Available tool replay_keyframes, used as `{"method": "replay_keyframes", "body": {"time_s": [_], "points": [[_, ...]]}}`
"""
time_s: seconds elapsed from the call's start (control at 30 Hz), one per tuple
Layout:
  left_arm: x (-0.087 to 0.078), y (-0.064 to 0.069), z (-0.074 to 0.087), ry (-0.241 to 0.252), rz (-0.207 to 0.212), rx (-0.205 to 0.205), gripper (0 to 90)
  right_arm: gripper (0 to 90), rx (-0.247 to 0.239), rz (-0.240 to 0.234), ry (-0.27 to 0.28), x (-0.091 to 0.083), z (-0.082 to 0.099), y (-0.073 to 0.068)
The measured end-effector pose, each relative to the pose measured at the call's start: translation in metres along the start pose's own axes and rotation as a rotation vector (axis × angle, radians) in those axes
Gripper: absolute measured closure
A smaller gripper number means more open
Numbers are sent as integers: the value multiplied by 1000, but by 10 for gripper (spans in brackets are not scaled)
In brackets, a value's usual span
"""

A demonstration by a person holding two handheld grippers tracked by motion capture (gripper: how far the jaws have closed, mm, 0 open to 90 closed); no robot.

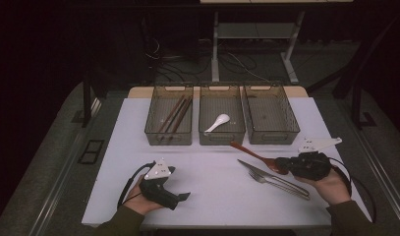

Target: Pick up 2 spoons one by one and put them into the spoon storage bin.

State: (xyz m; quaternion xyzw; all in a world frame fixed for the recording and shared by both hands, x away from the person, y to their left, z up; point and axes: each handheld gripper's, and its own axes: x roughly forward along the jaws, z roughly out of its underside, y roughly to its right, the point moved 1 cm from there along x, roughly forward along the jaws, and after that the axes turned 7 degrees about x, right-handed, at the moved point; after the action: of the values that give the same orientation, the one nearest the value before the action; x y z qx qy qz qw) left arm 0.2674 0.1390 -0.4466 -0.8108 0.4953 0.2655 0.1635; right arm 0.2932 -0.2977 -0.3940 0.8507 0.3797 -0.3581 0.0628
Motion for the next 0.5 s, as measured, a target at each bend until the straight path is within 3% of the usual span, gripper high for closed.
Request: {"method": "replay_keyframes", "body": {"time_s": [0.13, 0.5], "points": [[0, 2, 0, -3, 3, 10, 0, 838, 11, 20, 17, 1, -7, 2], [3, 4, -1, -11, 12, 21, 0, 838, 39, 22, 86, 12, -34, 8]]}}
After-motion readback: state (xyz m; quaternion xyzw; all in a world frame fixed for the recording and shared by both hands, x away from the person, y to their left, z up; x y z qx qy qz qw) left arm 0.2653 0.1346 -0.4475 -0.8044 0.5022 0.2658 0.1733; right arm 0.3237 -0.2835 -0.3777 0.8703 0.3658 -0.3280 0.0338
